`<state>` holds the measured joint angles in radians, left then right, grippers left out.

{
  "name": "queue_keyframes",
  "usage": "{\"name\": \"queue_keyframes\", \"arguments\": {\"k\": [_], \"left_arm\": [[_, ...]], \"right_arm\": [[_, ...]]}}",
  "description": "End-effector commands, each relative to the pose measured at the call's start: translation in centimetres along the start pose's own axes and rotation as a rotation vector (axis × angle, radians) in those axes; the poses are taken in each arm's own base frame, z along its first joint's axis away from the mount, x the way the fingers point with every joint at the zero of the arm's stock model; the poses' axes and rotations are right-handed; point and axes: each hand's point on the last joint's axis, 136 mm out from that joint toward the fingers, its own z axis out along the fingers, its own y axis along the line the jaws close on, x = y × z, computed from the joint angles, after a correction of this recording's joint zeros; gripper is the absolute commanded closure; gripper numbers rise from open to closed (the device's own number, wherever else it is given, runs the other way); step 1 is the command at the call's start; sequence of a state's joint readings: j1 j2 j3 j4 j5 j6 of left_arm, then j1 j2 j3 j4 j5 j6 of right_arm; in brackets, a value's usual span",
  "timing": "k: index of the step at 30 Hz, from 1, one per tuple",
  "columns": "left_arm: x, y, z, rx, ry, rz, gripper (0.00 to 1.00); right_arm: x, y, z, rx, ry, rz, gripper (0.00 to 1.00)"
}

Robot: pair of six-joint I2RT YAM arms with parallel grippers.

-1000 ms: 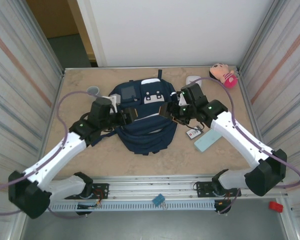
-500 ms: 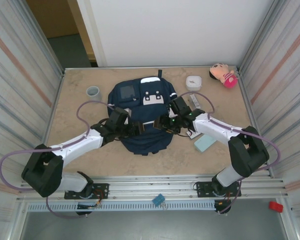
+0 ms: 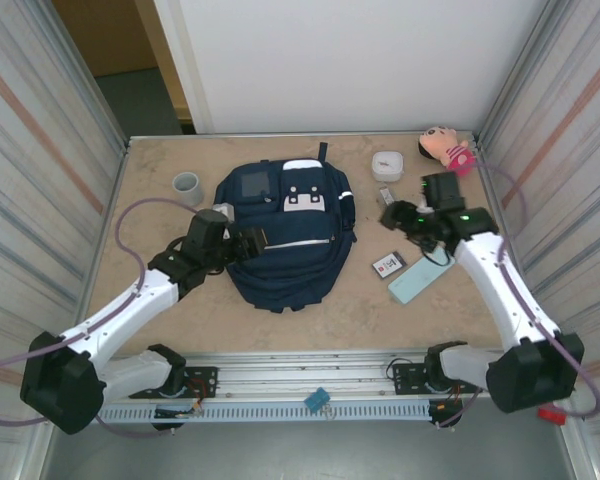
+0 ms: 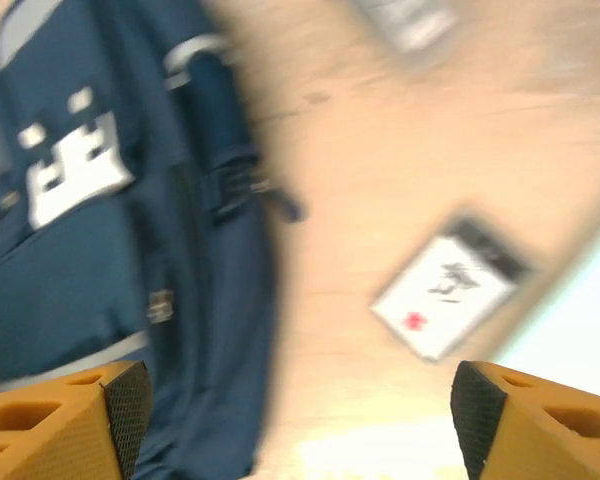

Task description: Pack books, pencil case, and school supplies into a backpack

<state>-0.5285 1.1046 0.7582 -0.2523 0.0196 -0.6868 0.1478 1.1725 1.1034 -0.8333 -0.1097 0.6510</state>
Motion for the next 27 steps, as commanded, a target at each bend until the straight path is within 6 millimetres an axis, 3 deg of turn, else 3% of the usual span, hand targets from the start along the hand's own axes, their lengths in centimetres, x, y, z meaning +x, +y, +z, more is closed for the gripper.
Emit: {"name": "queue_keyframes", "arguments": {"k": [1, 5, 7, 17, 27], "left_arm": [[-0.9, -1.0, -1.0, 0.009, -0.021, 0.031, 0.24], [-0.8, -1.3, -0.8, 0.014, -0.015, 0.036, 0.24], [-0.6, -1.4, -0.6, 0.018, -0.009, 0.04, 0.24], [0.2, -1.1, 0.3, 0.012, 0.018, 0.025, 0.24], [0.4, -1.0, 0.7, 0.002, 0.023, 0.036, 0.24]], "right_arm": [[2.9, -7.0, -1.5, 0.202, 0.156, 0.018, 0.18], [3.6, -10.7, -0.6, 0.268, 0.223, 0.117, 0.15], [4.1, -11.3, 0.4, 0.28, 0.254, 0.134, 0.13], [5.8, -10.1, 6.3, 0.257, 0.374, 0.135, 0.09], [7.8, -11.5, 8.6, 0.361, 0.457, 0.095, 0.05]]}}
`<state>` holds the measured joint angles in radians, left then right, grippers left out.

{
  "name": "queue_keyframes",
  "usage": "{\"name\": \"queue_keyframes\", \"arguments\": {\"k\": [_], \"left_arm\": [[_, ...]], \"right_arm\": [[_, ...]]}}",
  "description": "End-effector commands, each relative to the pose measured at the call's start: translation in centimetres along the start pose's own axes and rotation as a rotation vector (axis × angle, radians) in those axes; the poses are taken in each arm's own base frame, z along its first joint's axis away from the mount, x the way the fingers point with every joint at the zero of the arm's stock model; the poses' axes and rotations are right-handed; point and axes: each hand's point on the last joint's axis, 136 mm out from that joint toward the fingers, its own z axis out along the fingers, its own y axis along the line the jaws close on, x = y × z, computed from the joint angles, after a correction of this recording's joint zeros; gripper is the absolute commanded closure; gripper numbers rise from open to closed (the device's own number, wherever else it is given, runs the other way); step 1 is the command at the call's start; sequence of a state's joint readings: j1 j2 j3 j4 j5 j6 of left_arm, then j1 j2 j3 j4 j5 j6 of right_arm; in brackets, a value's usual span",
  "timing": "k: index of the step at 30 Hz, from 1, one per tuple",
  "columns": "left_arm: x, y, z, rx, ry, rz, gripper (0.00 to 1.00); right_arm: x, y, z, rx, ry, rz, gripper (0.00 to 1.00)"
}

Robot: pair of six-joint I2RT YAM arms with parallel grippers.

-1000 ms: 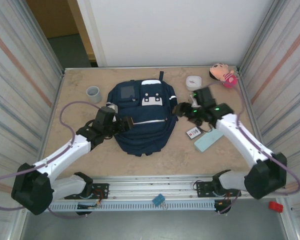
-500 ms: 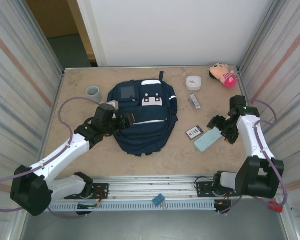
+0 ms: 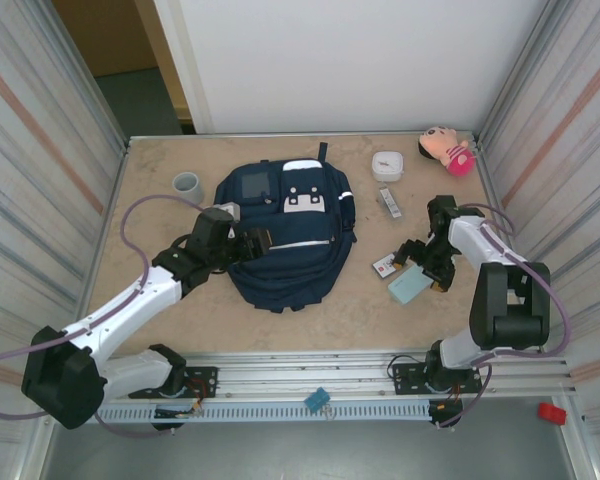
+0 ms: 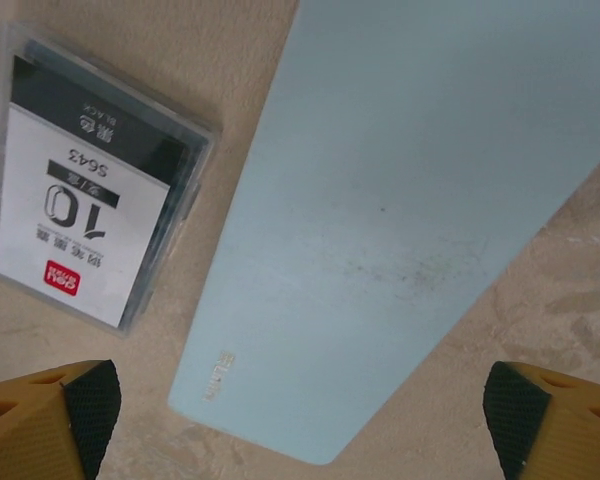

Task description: Pack books, pencil case, and school supplies into a backpack

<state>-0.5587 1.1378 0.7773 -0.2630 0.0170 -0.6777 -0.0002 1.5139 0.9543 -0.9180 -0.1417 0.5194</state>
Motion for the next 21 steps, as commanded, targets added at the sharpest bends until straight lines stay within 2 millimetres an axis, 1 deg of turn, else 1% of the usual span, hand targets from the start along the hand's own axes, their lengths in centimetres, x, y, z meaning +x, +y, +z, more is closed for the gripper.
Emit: {"name": "queue_keyframes", "arguments": {"k": [1, 5, 7, 12, 14, 18, 21], "left_arm": [[-0.3, -0.3, 0.2, 0.002, -0.008, 0.009, 0.24], [-0.1, -0.3, 0.5, 0.003, -0.002, 0.01, 0.24], [0.0, -0.2, 0.6, 0.002, 0.003, 0.009, 0.24], [0.0, -0.1, 0.5, -0.002, 0.0, 0.015, 0.24], [-0.1, 0.0, 0.4, -0.006, -0.003, 0.017, 0.24], [0.0, 0.1, 0.4, -0.01, -0.005, 0.016, 0.24], [0.0, 0.0, 0.4, -0.007, -0.002, 0.014, 0.24]], "right_arm": [[0.3, -1.0, 0.8, 0.053, 0.012, 0.02, 0.05], [0.7, -1.3, 1.9, 0.065, 0.048, 0.012, 0.04], [0.6, -1.2, 2.3, 0.062, 0.051, 0.01, 0.04], [0.5, -2.1, 2.3, 0.095, 0.067, 0.015, 0.05], [0.4, -2.6, 1.9, 0.108, 0.058, 0.02, 0.05], [0.1, -3.6, 0.3, 0.09, 0.027, 0.048, 0.05], [-0.6, -3.7, -1.1, 0.058, -0.016, 0.058, 0.03]]}}
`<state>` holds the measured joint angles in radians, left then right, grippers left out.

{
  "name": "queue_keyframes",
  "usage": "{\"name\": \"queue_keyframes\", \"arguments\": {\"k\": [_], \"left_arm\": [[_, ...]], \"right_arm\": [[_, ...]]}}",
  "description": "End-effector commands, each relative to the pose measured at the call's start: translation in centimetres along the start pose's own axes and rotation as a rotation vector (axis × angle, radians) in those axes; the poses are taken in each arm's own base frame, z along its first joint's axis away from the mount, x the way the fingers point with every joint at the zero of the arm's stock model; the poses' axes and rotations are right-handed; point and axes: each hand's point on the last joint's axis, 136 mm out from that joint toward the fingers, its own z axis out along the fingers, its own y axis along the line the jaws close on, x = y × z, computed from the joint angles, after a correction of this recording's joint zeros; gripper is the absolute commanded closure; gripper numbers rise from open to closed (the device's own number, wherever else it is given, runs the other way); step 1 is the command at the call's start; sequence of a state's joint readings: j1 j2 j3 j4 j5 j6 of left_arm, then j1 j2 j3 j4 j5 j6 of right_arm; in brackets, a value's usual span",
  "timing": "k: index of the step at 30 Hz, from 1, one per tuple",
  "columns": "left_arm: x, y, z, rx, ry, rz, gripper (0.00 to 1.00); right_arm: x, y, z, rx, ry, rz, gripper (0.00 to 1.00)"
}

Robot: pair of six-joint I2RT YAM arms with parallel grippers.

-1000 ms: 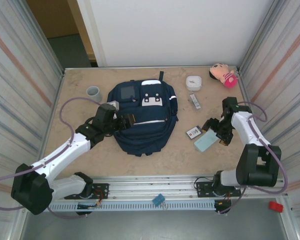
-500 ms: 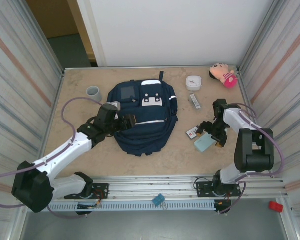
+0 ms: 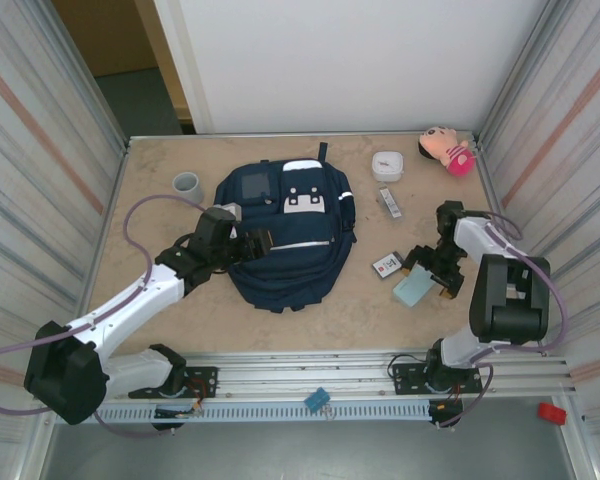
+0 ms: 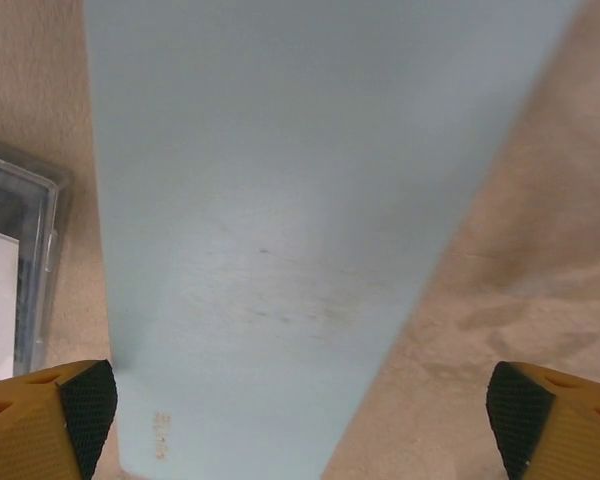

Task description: Pack books, pencil case, and school supplies into a backpack

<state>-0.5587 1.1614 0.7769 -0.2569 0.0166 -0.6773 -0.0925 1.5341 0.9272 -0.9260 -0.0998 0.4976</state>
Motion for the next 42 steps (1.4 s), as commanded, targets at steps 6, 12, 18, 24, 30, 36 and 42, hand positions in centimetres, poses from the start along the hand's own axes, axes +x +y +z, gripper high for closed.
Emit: {"name": "queue_keyframes", "arguments": {"k": [6, 12, 18, 24, 30, 36, 42], "left_arm": [[-0.3, -0.4, 0.0, 0.01, -0.012, 0.01, 0.24], [-0.5, -0.6, -0.2, 0.01, -0.01, 0.015, 0.24], [-0.5, -0.3, -0.5, 0.003, -0.021, 0.012, 0.24], [-0.4, -0.1, -0.6, -0.005, -0.018, 0.019, 0.24], [-1.1, -0.2, -1.4, -0.008, -0.029, 0.126, 0.24], [-2.9, -2.6, -3.3, 0.084, -0.072, 0.389, 0.24], [-1.9, -6.7, -3.7, 0.319, -0.06, 0.815, 0.22]], "right_arm": [[0.3, 0.9, -0.8, -0.041, -0.028, -0.057, 0.02], [0.5, 1.8, 1.5, -0.007, 0.008, -0.091, 0.03], [-0.1, 2.0, 2.9, -0.002, 0.012, -0.09, 0.08], [-0.6, 1.8, 4.0, 0.019, 0.011, -0.088, 0.16], [-1.1, 1.6, 3.8, -0.008, -0.031, -0.069, 0.37], [-1.8, 2.5, -0.5, -0.168, -0.176, -0.047, 0.44], [-1.7, 4.9, -8.1, -0.453, -0.442, -0.122, 0.46]]}}
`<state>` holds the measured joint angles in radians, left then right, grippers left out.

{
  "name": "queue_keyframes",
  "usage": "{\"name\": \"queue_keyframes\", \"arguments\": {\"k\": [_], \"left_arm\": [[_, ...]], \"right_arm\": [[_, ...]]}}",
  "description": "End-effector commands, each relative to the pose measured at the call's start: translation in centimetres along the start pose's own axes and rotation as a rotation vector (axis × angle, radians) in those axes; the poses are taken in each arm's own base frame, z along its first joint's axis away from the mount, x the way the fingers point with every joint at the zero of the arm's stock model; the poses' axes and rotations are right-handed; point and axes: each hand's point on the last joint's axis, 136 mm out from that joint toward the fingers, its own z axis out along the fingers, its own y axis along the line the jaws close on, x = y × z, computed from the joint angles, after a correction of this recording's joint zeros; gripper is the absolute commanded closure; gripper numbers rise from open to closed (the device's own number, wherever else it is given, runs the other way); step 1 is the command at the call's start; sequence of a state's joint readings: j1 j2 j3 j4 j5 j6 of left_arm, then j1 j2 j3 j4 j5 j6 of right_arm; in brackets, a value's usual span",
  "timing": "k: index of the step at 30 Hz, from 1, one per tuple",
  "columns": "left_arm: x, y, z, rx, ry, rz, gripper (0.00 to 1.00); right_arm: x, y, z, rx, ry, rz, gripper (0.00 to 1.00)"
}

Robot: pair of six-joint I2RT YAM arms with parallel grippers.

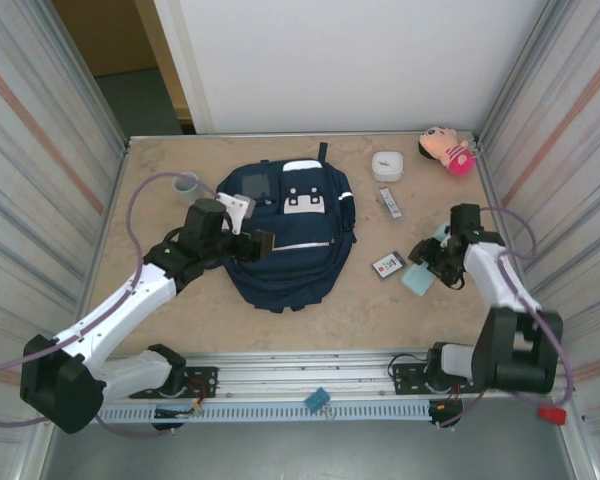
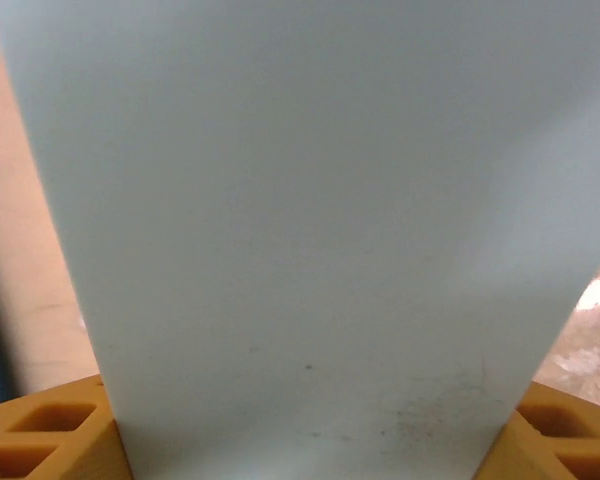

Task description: Pack books, pencil case, and school supplies into a backpack

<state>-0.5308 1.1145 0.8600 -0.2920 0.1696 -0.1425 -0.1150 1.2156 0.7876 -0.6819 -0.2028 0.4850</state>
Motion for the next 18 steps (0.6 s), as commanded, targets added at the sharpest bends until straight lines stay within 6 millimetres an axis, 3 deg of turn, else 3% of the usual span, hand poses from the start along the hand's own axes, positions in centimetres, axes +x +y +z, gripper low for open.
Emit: {"name": "queue_keyframes", "arguments": {"k": [1, 4, 7, 12, 18], "left_arm": [[-1.3, -3.5, -0.2, 0.209, -0.031, 0.367, 0.22], [0.0, -5.0, 1.1, 0.331, 0.047, 0.554, 0.22], [1.4, -4.5, 3.6, 0.33, 0.157, 0.651, 0.21], [3.7, -3.8, 7.8, 0.28, 0.278, 0.794, 0.07], [5.4, -3.5, 10.4, 0.315, 0.33, 0.832, 0.04]], "right_arm": [[-1.2, 3.7, -3.7, -0.231, -0.155, -0.069, 0.46], [-1.1, 5.2, -6.1, -0.347, -0.242, -0.078, 0.45], [-0.5, 5.8, -7.1, -0.407, -0.268, -0.078, 0.45], [0.5, 5.4, -7.2, -0.417, -0.276, -0.075, 0.45], [1.2, 5.2, -6.7, -0.424, -0.252, -0.07, 0.45]]}}
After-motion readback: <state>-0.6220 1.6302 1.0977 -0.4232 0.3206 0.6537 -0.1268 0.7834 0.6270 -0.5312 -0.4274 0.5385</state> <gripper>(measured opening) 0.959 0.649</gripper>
